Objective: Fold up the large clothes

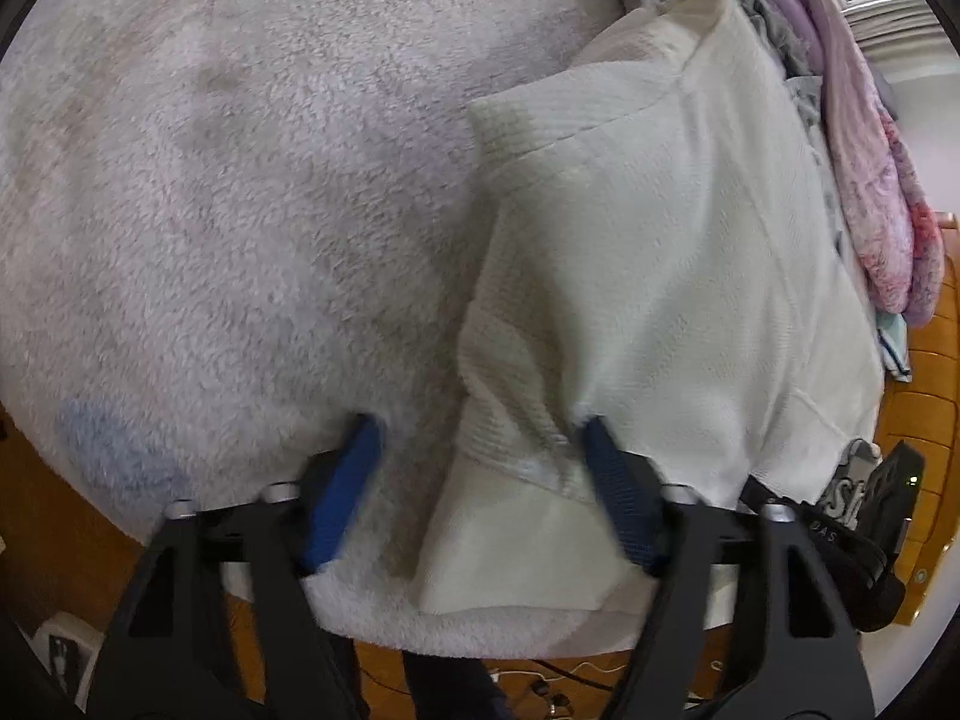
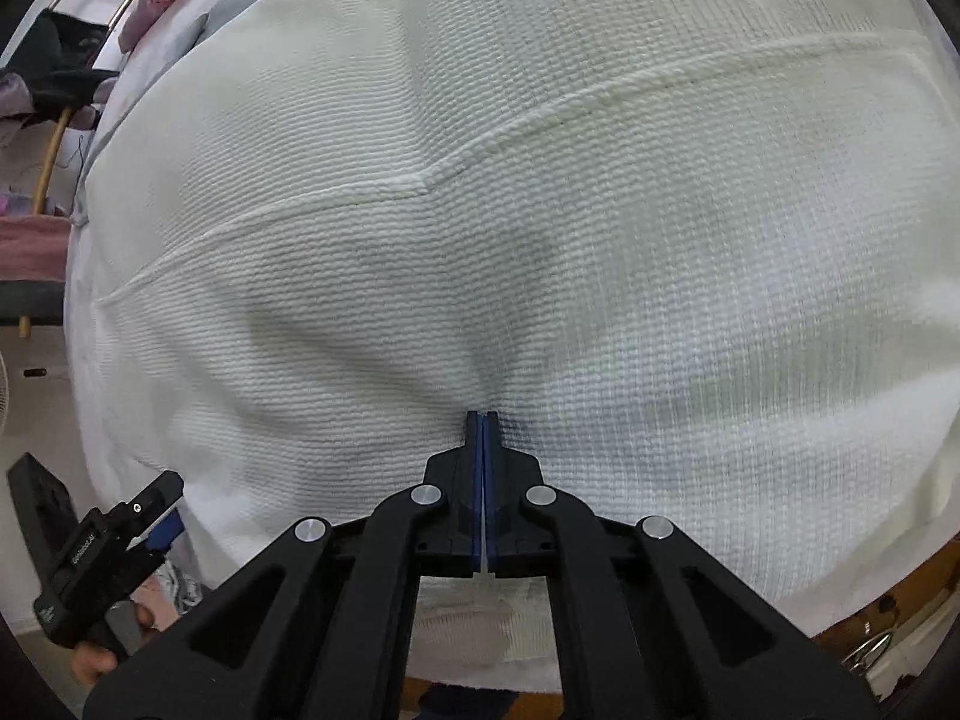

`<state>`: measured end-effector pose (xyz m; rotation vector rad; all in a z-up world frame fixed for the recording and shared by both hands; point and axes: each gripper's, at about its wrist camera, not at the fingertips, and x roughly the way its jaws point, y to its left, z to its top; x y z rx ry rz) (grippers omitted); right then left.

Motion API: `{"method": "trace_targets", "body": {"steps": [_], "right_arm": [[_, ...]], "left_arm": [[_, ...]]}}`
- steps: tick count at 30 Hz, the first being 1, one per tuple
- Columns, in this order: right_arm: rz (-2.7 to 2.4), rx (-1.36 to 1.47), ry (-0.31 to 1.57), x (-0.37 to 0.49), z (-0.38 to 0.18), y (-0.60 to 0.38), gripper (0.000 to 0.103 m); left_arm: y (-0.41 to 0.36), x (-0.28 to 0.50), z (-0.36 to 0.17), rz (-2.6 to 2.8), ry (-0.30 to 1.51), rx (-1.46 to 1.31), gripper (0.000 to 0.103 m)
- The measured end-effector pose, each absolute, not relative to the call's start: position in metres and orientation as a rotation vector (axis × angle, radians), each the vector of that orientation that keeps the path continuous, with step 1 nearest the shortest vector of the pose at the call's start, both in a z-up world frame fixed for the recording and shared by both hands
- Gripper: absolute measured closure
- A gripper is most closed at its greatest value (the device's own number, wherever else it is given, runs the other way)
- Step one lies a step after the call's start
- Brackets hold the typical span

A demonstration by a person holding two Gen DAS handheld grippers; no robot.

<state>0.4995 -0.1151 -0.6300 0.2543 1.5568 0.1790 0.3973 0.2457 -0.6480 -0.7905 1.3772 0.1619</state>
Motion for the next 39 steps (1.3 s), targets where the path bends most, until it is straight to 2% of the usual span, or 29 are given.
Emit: {"method": "trace_targets", "body": {"steps": [2,4,6,7,9,12,16,18,27,35,37,38,39], "right_arm": [[0.193,0.244,1.520,0.491,-0.619,-0.115,0.099],[0.216,0.245,1.476,0.483,-0.607,-0.111,0.095],[0.262,0.210,1.413,0.470,-0.593,-0.104,0.087],[0.308,0.196,1.373,0.462,-0.585,-0.098,0.083],[0.400,0.164,1.315,0.450,-0.573,-0.079,0.061],[0.532,0.149,1.220,0.431,-0.557,-0.057,0.047],[0.650,0.143,1.151,0.421,-0.546,-0.021,0.042],[0.695,0.128,1.130,0.420,-0.543,-0.006,0.035],[0.733,-0.055,1.054,0.435,-0.563,0.029,0.033],[0.751,-0.067,1.097,0.439,-0.580,0.042,0.033],[0.721,-0.056,1.097,0.441,-0.581,0.040,0.049],[0.690,-0.045,1.110,0.445,-0.583,0.037,0.066],[0.663,-0.009,1.128,0.450,-0.586,0.030,0.079]], "left_arm": [[0.243,0.401,-0.647,0.131,1.390,-0.825,0.069],[0.240,0.404,-0.645,0.132,1.398,-0.798,0.072],[0.241,0.404,-0.643,0.140,1.392,-0.808,0.088],[0.243,0.403,-0.639,0.130,1.376,-0.844,0.090],[0.241,0.403,-0.624,0.107,1.342,-0.879,0.092],[0.235,0.405,-0.597,0.062,1.290,-0.923,0.092],[0.232,0.412,-0.578,0.002,1.267,-0.995,0.093],[0.233,0.416,-0.575,-0.015,1.264,-1.023,0.093],[0.232,0.425,-0.571,-0.062,1.264,-1.069,0.093],[0.230,0.432,-0.574,-0.095,1.274,-1.089,0.093],[0.224,0.436,-0.570,-0.097,1.278,-1.049,0.092],[0.222,0.437,-0.570,-0.092,1.285,-1.023,0.092],[0.221,0.438,-0.570,-0.084,1.295,-1.008,0.092]]}}
